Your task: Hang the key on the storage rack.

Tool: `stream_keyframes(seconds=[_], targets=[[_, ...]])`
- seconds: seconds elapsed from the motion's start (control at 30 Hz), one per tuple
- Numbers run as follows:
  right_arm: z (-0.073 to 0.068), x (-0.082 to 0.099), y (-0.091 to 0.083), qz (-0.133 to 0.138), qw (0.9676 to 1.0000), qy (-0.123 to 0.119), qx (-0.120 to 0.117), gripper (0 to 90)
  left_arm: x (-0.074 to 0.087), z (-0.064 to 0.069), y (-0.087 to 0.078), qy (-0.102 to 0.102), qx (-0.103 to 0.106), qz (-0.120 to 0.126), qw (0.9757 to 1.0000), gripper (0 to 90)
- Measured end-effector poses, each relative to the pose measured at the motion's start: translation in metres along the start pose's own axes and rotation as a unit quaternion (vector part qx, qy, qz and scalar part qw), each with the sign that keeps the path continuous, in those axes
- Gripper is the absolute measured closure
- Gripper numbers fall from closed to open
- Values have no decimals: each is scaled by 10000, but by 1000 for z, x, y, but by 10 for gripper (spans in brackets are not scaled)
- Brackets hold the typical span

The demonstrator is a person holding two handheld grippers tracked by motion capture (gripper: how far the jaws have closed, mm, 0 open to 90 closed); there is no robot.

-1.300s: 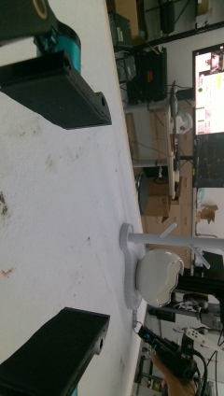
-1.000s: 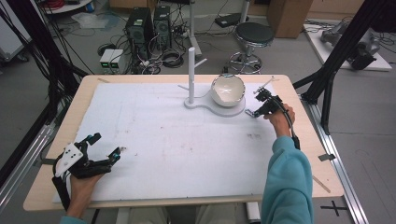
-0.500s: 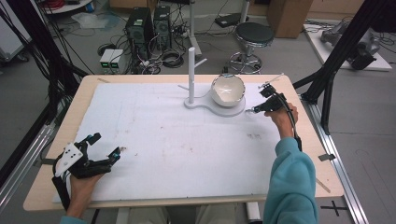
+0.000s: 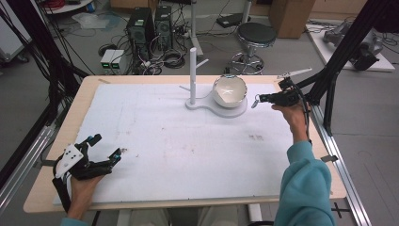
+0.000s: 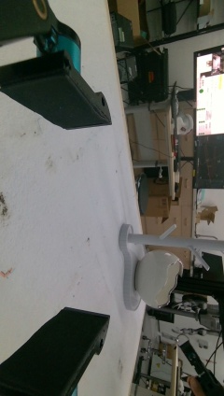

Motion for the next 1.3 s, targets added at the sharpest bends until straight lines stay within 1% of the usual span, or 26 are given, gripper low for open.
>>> stream_keyframes(seconds=[0.03,0.07,0.13,0.17,0.2,0.27,0.37,0.4,0.47,0.57,0.67,0.77,0.9,0.97,1.1,1.17,1.2,1.27,1.3], targets=[[-4,-4,-2,43,10000,-6,-73,893,0,0,0,-6,1,-2,10000,60],[-7,-9,-4,145,9998,-118,-99,893,0,0,0,-15,4,1,10000,60],[-15,-19,-7,363,9988,-208,-270,893,0,0,0,-22,2,-1,10000,60],[-19,-24,-9,457,9982,-250,-310,893,0,0,0,-9,3,-7,10000,60],[-22,-29,-10,521,9974,-294,-393,893,0,0,0,-10,4,-5,10000,60],[-29,-38,-12,618,9962,-391,-467,893,0,0,0,-14,8,-1,10000,60],[-37,-50,-14,886,9926,-471,-688,893,0,0,0,-5,8,-8,10000,60],[-40,-53,-15,934,9916,-475,-762,893,0,0,0,-12,6,-5,10000,60],[-44,-58,-15,978,9906,-526,-804,893,0,0,0,-12,8,-7,10000,60],[-51,-67,-14,1023,9888,-637,-878,893,0,0,0,-28,14,-8,10000,60],[-62,-77,-11,1040,9866,-810,-958,893,0,0,1,-29,14,-9,10000,60],[-74,-85,-5,966,9854,-915,-1062,893,0,0,0,-28,16,-14,10000,60],[-88,-98,5,962,9823,-1079,-1195,892,0,0,0,-29,21,-13,10000,60],[-95,-103,10,905,9816,-1135,-1244,893,0,0,1,-27,17,-10,10000,60],[-104,-111,21,820,9802,-1228,-1316,892,0,0,0,-26,19,-17,10000,60],[-106,-112,24,815,9799,-1236,-1339,892,0,0,0,-28,19,-18,10000,60],[-110,-115,31,776,9791,-1271,-1388,892,0,0,0,-26,20,-17,10000,60],[-115,-117,37,752,9777,-1291,-1477,892,0,0,0,-29,22,-16,10000,60],[-116,-118,41,731,9774,-1335,-1469,892,0,0,0,-42,17,-11,10000,60]])
Point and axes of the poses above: each handheld gripper's, and its own axes: y roughly forward along the jaws, x roughly out of its underside, z roughly to its right, the point moved 7 cm from there along y, roughly forward along the jaws, and after that the axes turned 7 degrees about -x, right-handed, at the moved point
